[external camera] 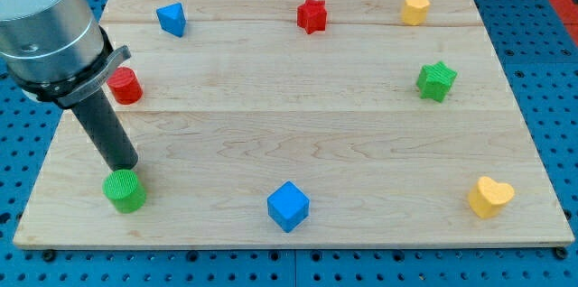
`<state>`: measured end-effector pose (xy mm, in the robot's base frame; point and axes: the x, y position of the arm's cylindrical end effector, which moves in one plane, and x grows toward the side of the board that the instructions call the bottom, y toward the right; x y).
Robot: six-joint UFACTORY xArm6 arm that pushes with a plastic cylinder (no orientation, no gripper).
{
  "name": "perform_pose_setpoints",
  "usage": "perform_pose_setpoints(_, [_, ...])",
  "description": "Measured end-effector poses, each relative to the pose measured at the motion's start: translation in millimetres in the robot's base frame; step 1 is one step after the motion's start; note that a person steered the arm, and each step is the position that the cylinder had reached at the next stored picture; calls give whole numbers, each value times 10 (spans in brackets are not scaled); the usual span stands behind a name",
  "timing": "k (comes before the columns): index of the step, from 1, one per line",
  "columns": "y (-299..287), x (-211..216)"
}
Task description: Place the yellow heart above the blue cube
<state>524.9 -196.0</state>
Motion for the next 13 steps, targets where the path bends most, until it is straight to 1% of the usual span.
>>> perform_pose_setpoints(1, [-24, 17])
perform_pose_setpoints(2, [59, 336])
perform_pose_setpoints(3, [250, 336])
perform_pose_setpoints(4, [532, 230])
perform_pose_setpoints(5, [999, 186])
perform_pose_setpoints(6, [2057, 25])
perform_pose_setpoints(7, [2860, -33])
perform_pose_setpoints(8, [3146, -33])
perform_pose_setpoints(9, [3152, -106])
perform_pose_setpoints(11, [3153, -101])
perform_pose_setpoints(12, [3369, -33])
perform_pose_setpoints(13, [3894, -127])
